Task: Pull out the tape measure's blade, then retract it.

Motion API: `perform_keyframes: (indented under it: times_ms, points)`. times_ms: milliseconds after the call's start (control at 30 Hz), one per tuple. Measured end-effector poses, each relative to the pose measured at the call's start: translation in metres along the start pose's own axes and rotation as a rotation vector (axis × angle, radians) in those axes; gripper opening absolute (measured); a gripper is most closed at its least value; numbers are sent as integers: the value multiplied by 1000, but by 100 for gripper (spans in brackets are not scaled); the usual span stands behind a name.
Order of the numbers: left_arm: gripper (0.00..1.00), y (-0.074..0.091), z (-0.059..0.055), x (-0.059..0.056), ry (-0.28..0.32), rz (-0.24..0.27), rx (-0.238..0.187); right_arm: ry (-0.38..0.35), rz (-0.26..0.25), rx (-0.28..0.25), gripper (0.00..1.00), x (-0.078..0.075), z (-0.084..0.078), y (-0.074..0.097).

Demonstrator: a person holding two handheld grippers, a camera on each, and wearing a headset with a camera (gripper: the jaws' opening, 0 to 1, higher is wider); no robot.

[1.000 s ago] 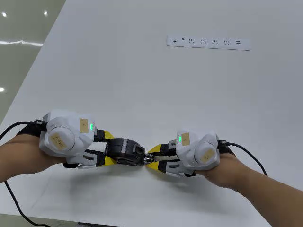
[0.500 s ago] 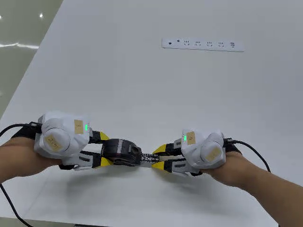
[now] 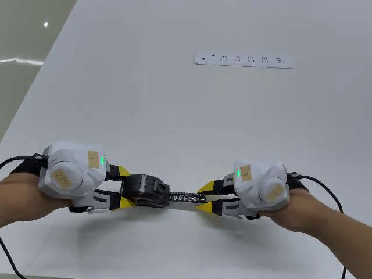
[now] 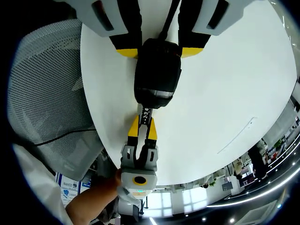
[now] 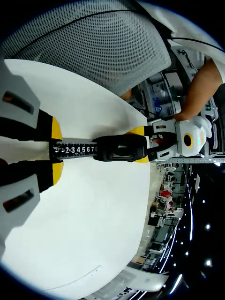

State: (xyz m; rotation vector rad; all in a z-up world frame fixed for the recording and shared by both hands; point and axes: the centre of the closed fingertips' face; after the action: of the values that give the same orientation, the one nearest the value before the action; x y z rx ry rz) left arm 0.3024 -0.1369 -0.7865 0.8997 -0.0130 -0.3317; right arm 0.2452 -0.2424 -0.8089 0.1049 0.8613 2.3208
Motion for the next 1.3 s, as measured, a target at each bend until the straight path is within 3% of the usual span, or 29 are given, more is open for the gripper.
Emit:
perform_keyframes:
  times_ms: [1300]
  points:
    - [26, -2, 0, 1, 8, 3, 4, -18, -45, 98, 12, -23, -56, 70]
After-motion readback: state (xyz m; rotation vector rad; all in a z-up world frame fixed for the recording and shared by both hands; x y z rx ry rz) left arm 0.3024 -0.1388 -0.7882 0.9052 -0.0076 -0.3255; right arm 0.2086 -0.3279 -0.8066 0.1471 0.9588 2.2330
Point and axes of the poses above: the centre of the closed fingertips' face, and the gripper's own axes: y roughly backward along the fingers, x roughly to its left, z roughly out of its top, and after that the axes turned 13 degrees about -z, right-handed
